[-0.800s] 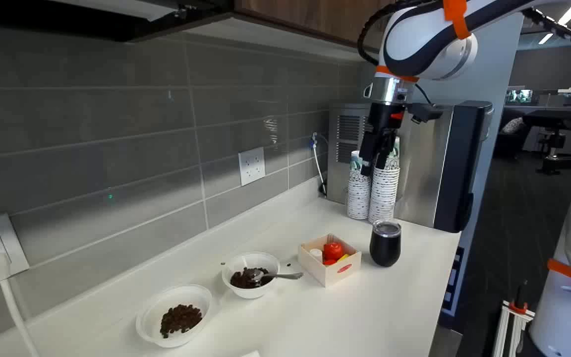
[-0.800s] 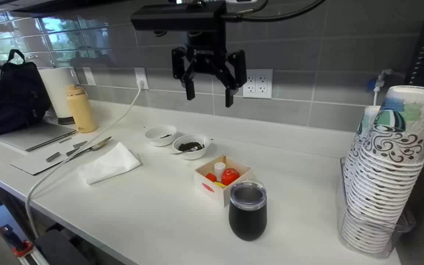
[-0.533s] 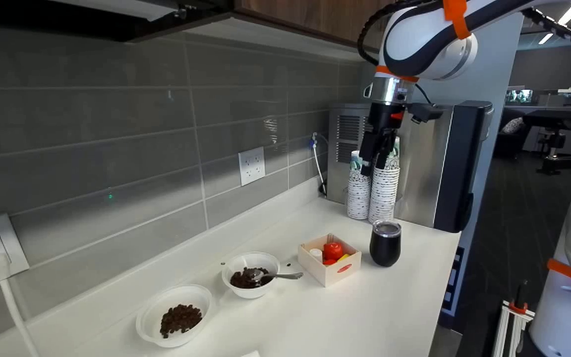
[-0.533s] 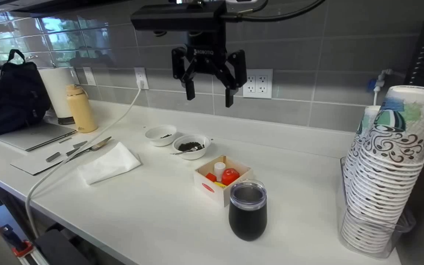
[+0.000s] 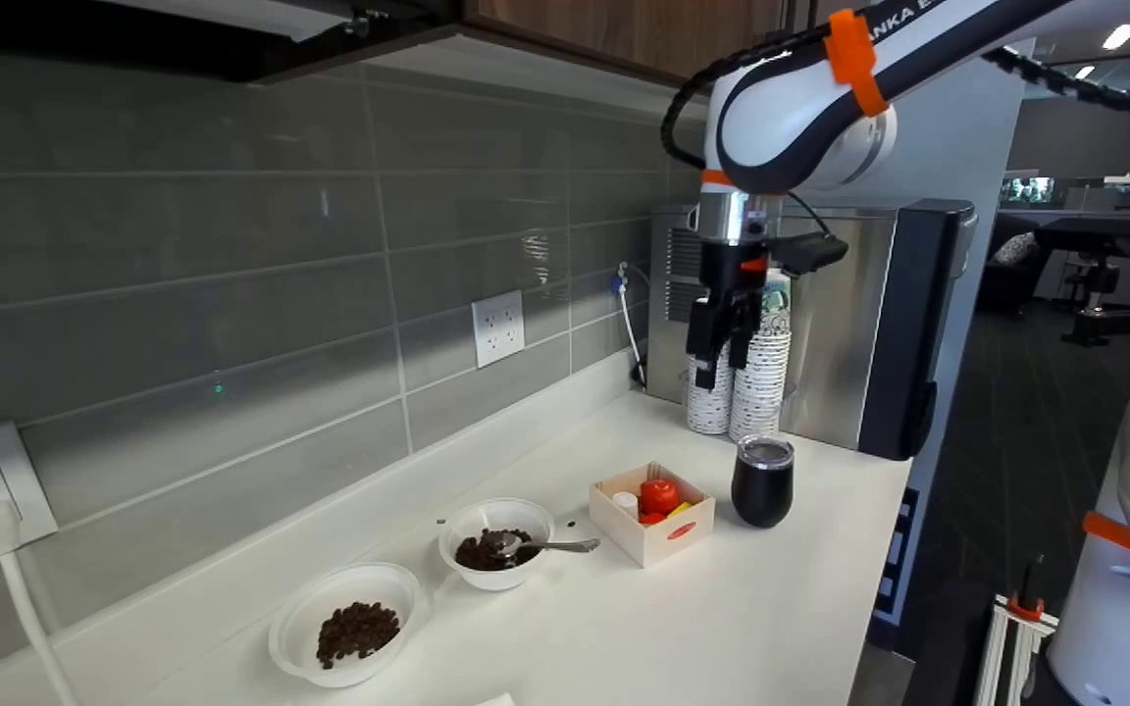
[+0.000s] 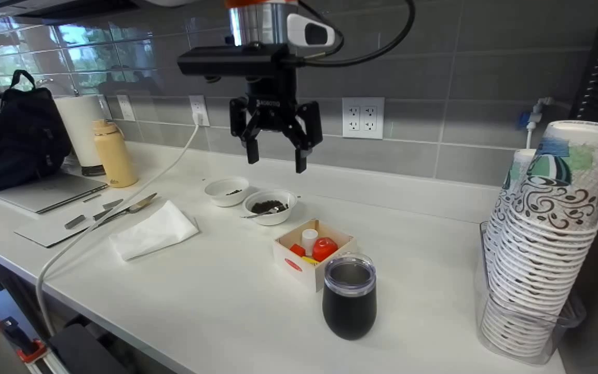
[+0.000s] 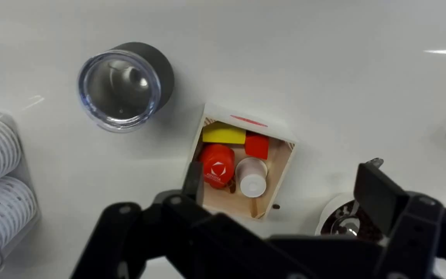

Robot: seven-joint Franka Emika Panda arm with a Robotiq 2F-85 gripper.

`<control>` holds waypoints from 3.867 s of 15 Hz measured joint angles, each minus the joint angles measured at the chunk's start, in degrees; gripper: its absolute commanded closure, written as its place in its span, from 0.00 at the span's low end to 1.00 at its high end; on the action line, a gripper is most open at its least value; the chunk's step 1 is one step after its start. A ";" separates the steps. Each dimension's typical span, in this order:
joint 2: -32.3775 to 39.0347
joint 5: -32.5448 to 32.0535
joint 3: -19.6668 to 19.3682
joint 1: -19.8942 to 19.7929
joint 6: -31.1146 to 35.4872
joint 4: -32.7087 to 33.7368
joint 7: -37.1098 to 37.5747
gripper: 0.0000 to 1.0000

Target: Pull the bowl on the right closer to the edge

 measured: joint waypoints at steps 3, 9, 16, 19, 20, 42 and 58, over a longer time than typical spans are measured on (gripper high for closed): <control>5.51 -0.01 5.07 0.45 2.86 -0.63 6.98 0.00; 18.13 0.29 9.47 1.13 9.46 2.85 21.66 0.00; 31.33 0.41 9.89 3.04 11.22 12.42 30.02 0.00; 35.64 0.43 9.93 4.71 11.18 16.44 31.70 0.00; 36.93 0.43 9.93 5.22 11.10 17.62 32.31 0.00; 52.84 3.66 6.84 9.91 21.06 28.23 43.03 0.25; 53.84 3.75 5.56 11.17 23.61 29.68 44.34 0.99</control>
